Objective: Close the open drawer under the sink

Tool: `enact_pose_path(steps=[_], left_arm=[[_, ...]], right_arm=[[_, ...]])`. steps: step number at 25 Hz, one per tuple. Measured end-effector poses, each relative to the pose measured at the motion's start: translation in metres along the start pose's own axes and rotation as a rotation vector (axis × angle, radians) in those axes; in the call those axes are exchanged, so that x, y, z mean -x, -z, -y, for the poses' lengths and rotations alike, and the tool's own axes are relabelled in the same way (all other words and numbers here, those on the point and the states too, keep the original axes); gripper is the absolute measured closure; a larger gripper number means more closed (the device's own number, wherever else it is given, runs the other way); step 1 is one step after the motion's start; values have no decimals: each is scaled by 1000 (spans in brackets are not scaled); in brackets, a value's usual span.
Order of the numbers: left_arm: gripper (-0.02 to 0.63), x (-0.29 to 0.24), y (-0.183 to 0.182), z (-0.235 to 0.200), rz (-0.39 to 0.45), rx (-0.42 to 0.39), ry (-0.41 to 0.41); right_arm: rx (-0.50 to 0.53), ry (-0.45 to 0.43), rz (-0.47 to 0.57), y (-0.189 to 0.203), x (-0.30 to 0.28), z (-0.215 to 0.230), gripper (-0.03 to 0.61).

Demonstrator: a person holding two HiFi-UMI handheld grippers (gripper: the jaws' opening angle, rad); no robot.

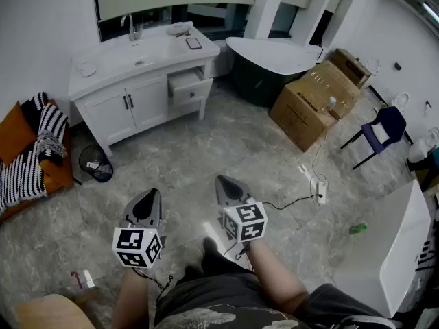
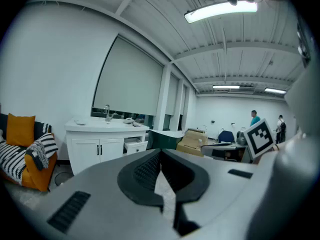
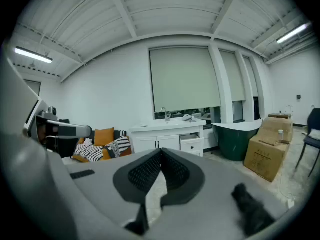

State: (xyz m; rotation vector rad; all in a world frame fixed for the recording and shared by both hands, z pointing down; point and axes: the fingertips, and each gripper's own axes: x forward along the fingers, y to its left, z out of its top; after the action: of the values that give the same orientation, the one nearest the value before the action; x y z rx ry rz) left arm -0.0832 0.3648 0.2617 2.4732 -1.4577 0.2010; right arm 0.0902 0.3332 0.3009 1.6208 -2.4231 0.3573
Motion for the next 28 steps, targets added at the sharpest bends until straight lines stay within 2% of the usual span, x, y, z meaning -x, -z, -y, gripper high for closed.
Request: enact_pose_path(steps=[10,17,22,28], left_arm=[[598,10,11,-8,-7,-24,-34],[598,16,20,-5,-31,-30,-13],[598,15,27,-8,-37,-33,17],[598,-12,30,-26,-54,-21,-11]], right_arm=[[6,24,0,7,15,-7,554],[-4,21,-3,13,14,-16,554],[158,-16,16,5,9,-35,552],[34,-9,2,19,-27,-5,551]])
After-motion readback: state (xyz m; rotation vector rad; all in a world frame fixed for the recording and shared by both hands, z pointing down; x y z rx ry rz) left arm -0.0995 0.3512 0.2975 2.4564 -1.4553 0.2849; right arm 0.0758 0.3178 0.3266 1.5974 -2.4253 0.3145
